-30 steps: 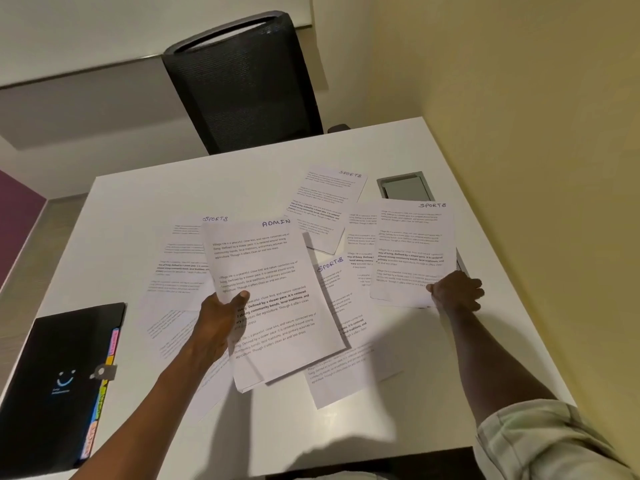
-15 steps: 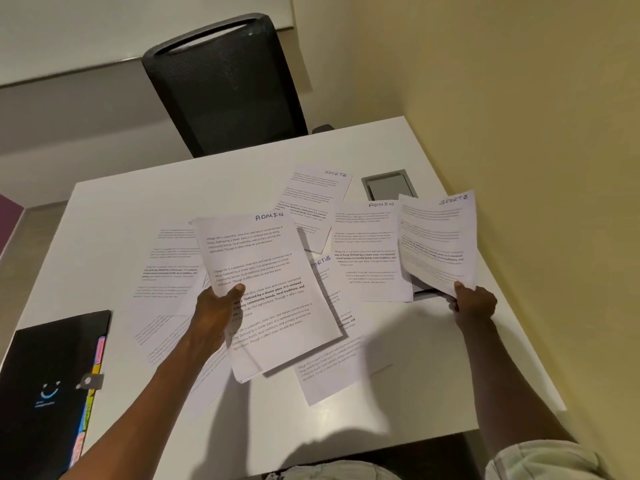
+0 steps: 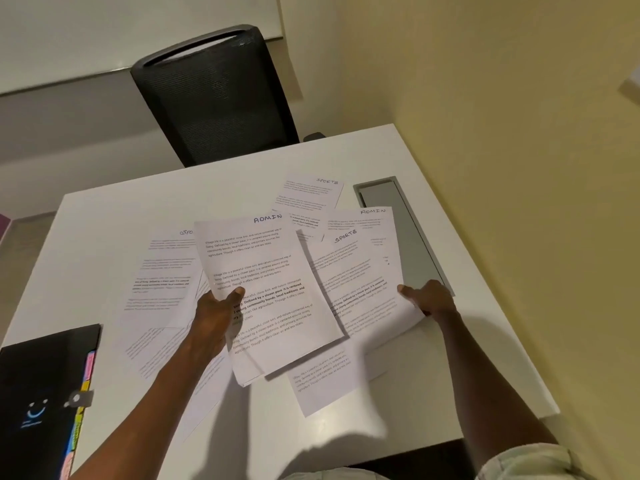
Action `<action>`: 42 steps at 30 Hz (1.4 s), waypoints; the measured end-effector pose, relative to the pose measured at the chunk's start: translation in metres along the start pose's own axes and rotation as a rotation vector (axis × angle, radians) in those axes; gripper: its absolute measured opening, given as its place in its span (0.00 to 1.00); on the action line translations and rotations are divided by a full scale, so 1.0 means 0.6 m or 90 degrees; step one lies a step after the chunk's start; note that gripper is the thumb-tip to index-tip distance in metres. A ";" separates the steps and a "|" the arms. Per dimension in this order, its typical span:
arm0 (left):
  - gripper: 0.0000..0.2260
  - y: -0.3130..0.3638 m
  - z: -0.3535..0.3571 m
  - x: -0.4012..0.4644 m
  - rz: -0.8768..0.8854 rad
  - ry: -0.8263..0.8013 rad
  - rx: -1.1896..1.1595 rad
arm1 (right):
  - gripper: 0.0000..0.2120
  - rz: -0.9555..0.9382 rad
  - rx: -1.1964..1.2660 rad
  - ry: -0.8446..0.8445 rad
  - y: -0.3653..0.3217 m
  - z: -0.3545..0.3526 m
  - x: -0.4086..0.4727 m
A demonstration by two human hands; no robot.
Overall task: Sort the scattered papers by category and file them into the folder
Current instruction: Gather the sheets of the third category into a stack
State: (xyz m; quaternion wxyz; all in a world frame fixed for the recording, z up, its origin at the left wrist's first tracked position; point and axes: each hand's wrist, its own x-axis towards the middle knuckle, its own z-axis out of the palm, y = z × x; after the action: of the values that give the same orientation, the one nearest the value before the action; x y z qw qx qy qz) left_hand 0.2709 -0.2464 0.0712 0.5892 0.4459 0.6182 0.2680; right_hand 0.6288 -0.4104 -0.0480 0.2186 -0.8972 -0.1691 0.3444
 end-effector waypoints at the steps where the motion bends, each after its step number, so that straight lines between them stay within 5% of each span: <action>1: 0.02 -0.002 -0.001 0.001 0.000 0.003 -0.002 | 0.25 0.006 -0.019 0.063 -0.010 -0.002 0.005; 4: 0.01 -0.006 -0.003 0.000 -0.004 0.015 -0.002 | 0.20 -0.012 0.003 0.170 -0.043 0.001 0.030; 12: 0.04 -0.015 -0.011 -0.002 -0.008 0.021 0.000 | 0.25 -0.037 -0.139 0.217 -0.106 0.063 0.053; 18: 0.04 -0.032 -0.006 -0.001 -0.029 0.023 -0.025 | 0.10 0.014 -0.056 0.148 -0.134 0.068 0.063; 21: 0.03 -0.034 0.000 -0.001 -0.021 0.022 -0.035 | 0.11 0.013 0.000 0.126 -0.125 0.061 0.071; 30: 0.04 -0.035 -0.007 -0.008 0.005 0.013 -0.045 | 0.13 -0.184 0.211 0.295 -0.145 0.000 0.005; 35: 0.04 -0.026 -0.007 -0.010 0.014 0.011 -0.049 | 0.13 -0.314 0.251 0.499 -0.178 -0.074 -0.048; 42: 0.08 -0.012 0.002 -0.014 0.047 -0.012 -0.078 | 0.11 -0.454 0.310 0.512 -0.233 -0.161 -0.124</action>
State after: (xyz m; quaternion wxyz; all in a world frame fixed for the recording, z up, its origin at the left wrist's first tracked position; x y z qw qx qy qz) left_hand 0.2696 -0.2574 0.0691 0.6106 0.4341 0.5785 0.3227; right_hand 0.6215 -0.3525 0.1282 0.5674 -0.7693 -0.2800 -0.0887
